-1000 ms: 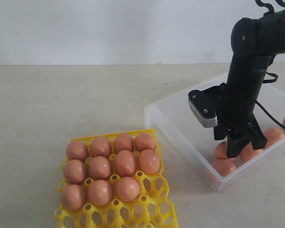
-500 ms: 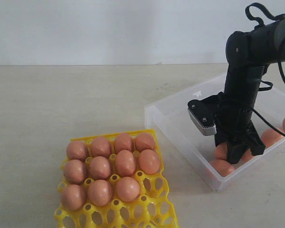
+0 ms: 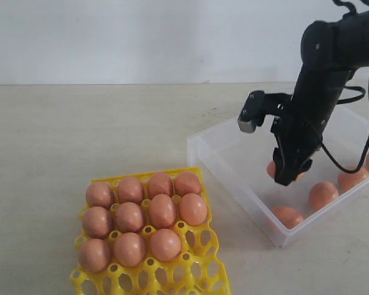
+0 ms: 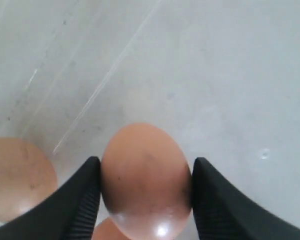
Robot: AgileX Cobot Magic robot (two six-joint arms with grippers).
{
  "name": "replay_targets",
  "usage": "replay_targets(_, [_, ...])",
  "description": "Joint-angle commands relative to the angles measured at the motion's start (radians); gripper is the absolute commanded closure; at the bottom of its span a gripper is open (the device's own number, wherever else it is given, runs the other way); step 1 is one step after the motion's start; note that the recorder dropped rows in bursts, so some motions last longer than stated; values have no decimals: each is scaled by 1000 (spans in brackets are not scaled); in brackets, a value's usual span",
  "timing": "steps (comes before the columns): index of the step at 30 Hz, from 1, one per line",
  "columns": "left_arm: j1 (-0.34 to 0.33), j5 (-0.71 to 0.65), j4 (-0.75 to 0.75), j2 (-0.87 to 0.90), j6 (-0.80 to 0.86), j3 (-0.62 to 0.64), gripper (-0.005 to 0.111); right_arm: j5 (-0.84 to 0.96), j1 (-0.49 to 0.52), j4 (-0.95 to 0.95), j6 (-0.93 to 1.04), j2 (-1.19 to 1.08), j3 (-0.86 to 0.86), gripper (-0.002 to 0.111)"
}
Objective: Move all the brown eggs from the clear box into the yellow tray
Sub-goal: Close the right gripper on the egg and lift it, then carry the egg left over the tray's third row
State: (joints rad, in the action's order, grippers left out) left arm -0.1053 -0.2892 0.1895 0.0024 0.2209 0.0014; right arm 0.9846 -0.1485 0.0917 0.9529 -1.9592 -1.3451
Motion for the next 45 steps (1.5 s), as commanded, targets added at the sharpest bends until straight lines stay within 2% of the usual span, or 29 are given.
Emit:
replay_targets(1, [-3,5,5,-2,7,-1,103,-87,0,103,-70,130,-3,109])
replay_targets(5, [-3,5,5,-2,7,-1,103,-143,0,367,-68,210,16,109])
replay_targets(8, [-3,5,5,-2,7,-1,103,-271,0,700,61,276,106,109])
replay_targets(11, [-3,5,5,-2,7,-1,103,-486,0,1140,332,350,274,109])
replay_targets(13, [-3,5,5,-2,7,-1,103,-564,0,1592,696,412,410,109])
replay_targets(15, [-3,5,5,-2,7,-1,103,-529,0,1653,946,469,503,109])
replay_targets(19, [-3,5,5,-2,7,-1,103,-579,0,1653,1030,512,562,109])
replay_targets(22, [-3,5,5,-2,7,-1,103,-831,0,1653,1139,517,564,109])
replay_targets(26, [-3,5,5,-2,7,-1,103,-1296,0,1653,1121,517,564,109])
replay_targets(27, [-3,5,5,-2,7,-1,103,-1399,0,1594,1050,517,562,109])
replay_targets(32, [-3,5,5,-2,7,-1,103,-1804,0,1025,369,517,564,109])
replay_targets(37, [-3,5,5,-2,7,-1,103,-2053,0,418,-309,517,560,109])
replay_targets(39, [-3,5,5,-2,7,-1,103,-2021,0,235,-586,524,543,109])
replay_targets(41, [-3,5,5,-2,7,-1,103,-1865,0,6,-903,550,526,109])
replay_targets(43, [-3,5,5,-2,7,-1,103,-1679,0,-286,-1270,570,528,109])
replay_targets(45, [-3,5,5,-2,7,-1,103,-1662,-7,-598,-1615,574,567,109])
